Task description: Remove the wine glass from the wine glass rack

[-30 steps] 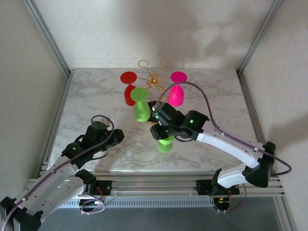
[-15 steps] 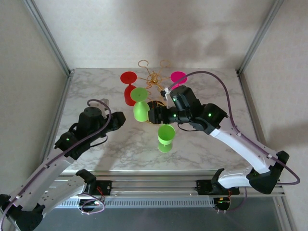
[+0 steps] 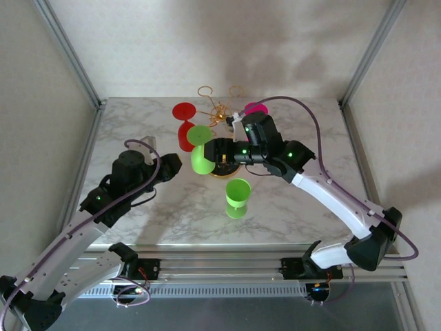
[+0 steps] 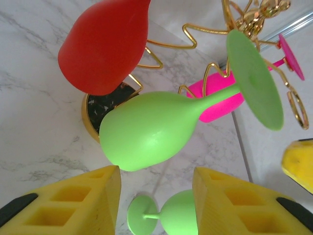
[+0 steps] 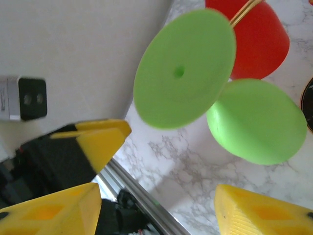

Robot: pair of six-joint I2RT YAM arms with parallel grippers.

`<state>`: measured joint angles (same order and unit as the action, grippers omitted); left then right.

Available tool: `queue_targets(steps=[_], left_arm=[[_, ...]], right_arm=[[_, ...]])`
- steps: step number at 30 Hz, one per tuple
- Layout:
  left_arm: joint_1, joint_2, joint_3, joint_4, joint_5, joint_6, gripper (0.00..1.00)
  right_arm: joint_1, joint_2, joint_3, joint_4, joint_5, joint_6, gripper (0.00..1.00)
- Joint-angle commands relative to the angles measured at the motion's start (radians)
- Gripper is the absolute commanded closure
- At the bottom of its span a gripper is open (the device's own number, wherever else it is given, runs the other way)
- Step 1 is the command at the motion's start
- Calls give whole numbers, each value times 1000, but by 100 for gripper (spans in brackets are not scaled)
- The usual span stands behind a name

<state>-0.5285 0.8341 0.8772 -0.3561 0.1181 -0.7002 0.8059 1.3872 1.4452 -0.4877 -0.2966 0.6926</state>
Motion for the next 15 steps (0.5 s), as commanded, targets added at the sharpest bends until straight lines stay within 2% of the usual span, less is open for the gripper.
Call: queue_targets(steps=[1,7,15], left_arm=[[4,-14,42,50,-23,-9,57],[10,0,63,59,-20,7,57],[20,14,71,68,-12,16,56]], right_arm=[[-33,5,-21,112,-34,62,44],[-89,12,-33,151,-52,99,47],[-101,40,-32,171,-70,122,49]])
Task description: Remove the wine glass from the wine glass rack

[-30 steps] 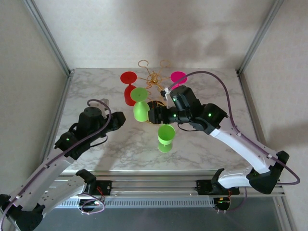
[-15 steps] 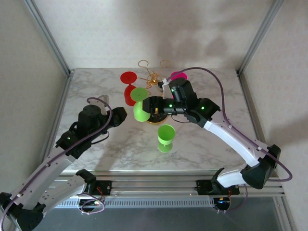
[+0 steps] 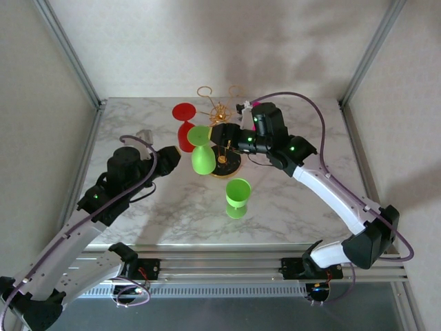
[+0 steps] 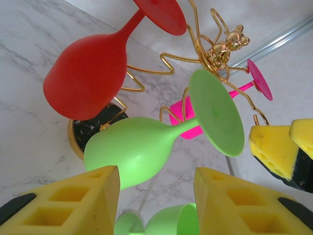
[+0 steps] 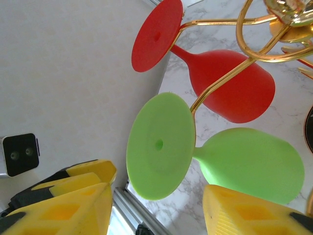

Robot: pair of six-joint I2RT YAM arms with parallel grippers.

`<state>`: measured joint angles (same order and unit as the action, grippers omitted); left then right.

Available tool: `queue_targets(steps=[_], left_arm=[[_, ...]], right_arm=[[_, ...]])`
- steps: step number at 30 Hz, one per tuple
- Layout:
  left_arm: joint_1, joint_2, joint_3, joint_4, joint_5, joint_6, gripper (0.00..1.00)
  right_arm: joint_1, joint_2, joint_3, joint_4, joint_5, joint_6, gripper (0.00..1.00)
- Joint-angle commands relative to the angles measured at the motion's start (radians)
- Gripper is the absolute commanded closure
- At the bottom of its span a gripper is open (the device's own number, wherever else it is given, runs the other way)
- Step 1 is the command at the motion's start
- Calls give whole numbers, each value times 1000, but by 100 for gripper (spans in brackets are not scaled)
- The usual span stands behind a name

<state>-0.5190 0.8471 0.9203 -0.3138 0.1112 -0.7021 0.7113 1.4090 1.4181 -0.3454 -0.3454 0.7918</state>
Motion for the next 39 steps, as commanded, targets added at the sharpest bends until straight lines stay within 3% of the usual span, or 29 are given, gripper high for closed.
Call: queue_targets(steps=[1,16,24,39], left_arm=[[11,1,27,25,-5,18,57],[20,-6,20,27,5,14,56],[24,-10,16,27,5,22,56],[31,-25,5,28,2,24,56]], right_arm=[[-9,21,-5,32,-25,28,49],[-9,51,-2,56,-31,51,55],[-9,56,-8,72,-37,70,66],[-9,61,-21,83,-37,87,67]])
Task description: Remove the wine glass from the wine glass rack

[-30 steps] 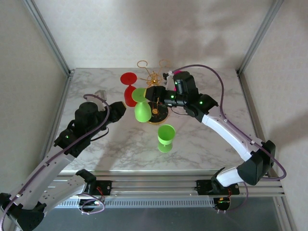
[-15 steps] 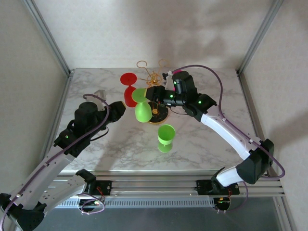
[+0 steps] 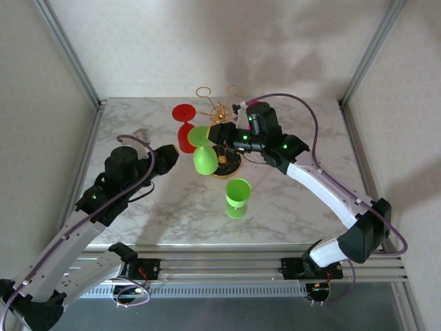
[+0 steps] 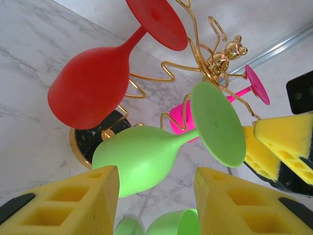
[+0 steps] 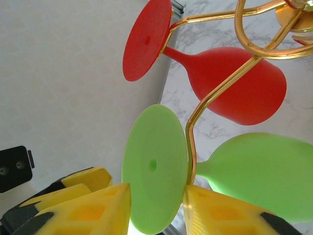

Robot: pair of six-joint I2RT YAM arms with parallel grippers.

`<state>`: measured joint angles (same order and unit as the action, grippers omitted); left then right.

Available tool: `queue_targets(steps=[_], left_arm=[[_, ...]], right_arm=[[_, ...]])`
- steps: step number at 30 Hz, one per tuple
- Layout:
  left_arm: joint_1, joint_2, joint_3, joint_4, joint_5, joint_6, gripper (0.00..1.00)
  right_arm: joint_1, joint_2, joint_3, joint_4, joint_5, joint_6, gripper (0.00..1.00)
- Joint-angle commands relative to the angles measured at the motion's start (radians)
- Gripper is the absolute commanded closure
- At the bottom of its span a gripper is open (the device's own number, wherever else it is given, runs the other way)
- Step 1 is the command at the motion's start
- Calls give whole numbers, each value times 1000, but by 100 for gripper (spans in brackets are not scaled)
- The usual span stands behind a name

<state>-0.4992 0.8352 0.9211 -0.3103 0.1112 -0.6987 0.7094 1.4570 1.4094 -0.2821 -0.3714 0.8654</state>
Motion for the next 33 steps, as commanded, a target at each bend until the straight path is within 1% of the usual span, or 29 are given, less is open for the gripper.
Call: queue_targets(steps=[1,13,22,28,31,33], left_arm=[[11,-14,3,26,2,21,56],[16,-21,1,22,1,21,56],[18,-25,-1,20,2,21,56],[18,-22,1,19,6,21,56],[19,-23,-1,22,5,21,56],[18,-25,-4,25,6,21,56]], right_arm=[[-6,11,-15,22,-12,14,69],[-7,14,-21,32,-17,23,80],[-7,9,-27,36,-17,33,87],[-7,8,-31,39,-20,38,95],[-7,3,-36,46,-23,41,100],[-7,-1,-39,53,-23,47,100]])
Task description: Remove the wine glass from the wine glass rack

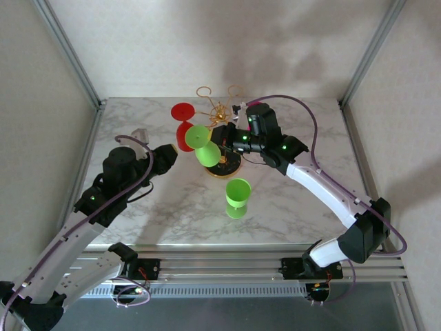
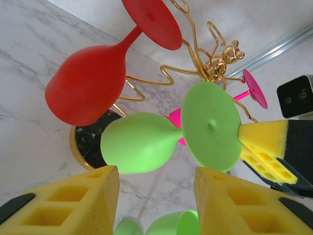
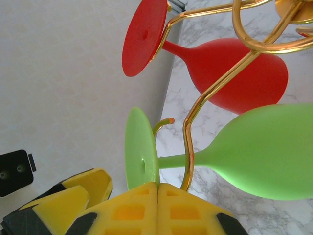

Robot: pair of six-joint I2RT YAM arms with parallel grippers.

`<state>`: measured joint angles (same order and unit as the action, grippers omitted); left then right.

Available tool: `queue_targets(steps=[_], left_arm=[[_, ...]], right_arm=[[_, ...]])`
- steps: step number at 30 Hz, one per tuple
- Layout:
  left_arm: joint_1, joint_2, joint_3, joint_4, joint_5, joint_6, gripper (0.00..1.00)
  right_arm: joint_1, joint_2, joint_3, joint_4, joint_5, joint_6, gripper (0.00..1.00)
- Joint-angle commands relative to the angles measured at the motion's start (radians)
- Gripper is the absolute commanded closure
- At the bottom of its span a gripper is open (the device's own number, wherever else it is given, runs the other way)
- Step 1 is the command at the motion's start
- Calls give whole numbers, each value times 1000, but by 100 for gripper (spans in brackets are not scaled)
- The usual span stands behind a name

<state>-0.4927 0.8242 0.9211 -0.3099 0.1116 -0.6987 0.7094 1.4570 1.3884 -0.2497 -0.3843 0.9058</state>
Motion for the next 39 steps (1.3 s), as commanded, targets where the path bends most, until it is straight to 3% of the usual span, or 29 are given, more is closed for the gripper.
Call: queue_targets(steps=[1,39], left_arm=[[12,-17,-7,26,3,21,56],[12,-36,-22,46,14,-2,56]], right_arm=[[-7,-4,-20,26,-11,9,100],[-32,-41,3,134,-57,115,100]])
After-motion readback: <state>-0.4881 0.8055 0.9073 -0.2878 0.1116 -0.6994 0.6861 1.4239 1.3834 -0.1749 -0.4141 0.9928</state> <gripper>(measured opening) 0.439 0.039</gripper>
